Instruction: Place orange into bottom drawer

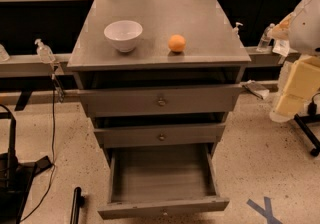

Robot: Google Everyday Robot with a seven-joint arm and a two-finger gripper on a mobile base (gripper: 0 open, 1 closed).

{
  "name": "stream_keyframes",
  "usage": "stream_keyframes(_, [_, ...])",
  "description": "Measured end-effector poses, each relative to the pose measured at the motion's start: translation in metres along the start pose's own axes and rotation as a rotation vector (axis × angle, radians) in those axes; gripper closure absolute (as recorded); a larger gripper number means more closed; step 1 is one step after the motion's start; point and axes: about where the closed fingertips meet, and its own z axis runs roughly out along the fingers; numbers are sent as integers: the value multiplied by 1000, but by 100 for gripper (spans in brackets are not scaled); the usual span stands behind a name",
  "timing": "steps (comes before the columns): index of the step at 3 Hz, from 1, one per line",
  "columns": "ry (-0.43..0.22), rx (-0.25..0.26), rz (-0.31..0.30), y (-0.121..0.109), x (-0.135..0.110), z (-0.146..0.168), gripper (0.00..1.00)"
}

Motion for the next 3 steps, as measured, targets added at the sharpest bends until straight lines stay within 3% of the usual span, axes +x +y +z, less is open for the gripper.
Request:
stream_keyframes(1, [0, 0, 0, 0, 0, 0, 0])
stream_keyframes(2, [-19, 31, -10, -14, -5, 0, 0])
stream_keyframes(3, [-171, 149, -63, -77, -35, 9, 0])
